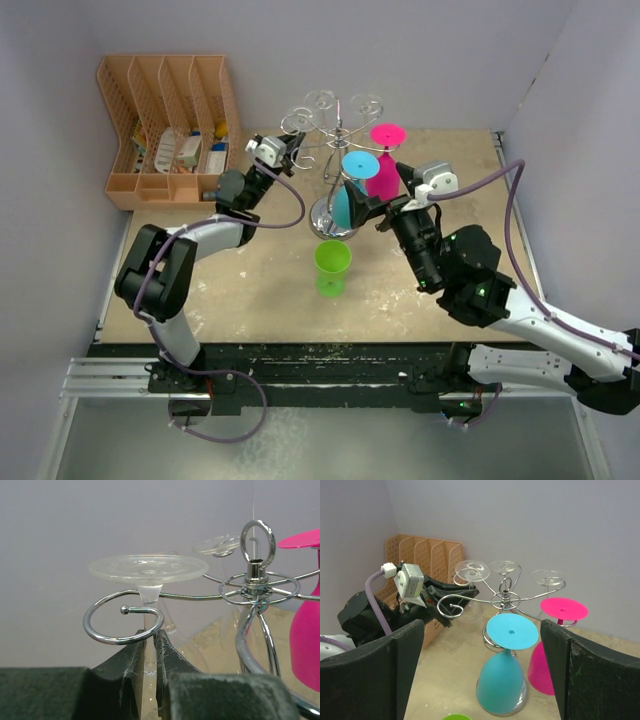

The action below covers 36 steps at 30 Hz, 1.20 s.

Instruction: Place the wine glass upside down on the wine glass rack

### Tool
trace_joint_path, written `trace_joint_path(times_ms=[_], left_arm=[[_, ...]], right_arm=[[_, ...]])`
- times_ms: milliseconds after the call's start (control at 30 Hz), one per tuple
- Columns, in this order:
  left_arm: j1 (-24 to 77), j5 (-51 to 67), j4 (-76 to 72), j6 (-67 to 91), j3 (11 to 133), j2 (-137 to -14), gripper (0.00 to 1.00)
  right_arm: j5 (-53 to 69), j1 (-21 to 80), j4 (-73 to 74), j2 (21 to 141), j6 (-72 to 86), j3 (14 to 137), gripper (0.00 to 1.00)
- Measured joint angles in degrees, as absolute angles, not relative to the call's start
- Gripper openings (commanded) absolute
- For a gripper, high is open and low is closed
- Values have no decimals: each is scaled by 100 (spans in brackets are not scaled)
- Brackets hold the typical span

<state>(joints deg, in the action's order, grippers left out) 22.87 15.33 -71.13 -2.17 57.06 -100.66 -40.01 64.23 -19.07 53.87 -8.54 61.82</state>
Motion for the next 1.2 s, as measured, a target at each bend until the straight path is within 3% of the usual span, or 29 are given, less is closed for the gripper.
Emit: trace_joint_path(times_ms=[567,1067,1200], left_arm=[[2003,1328,-7297,-235,5806,-10171,0],[1994,2097,-7380,-237,5345,-9883,0],[2001,2226,-7367,-257,5345,-9876,5]], right_arm=[[-4001,6425,-1868,5474,-864,6307,100],[-3992,6425,-1872,5474,-856,6307,100],[-3992,6425,-1874,5474,-856,6307,100]])
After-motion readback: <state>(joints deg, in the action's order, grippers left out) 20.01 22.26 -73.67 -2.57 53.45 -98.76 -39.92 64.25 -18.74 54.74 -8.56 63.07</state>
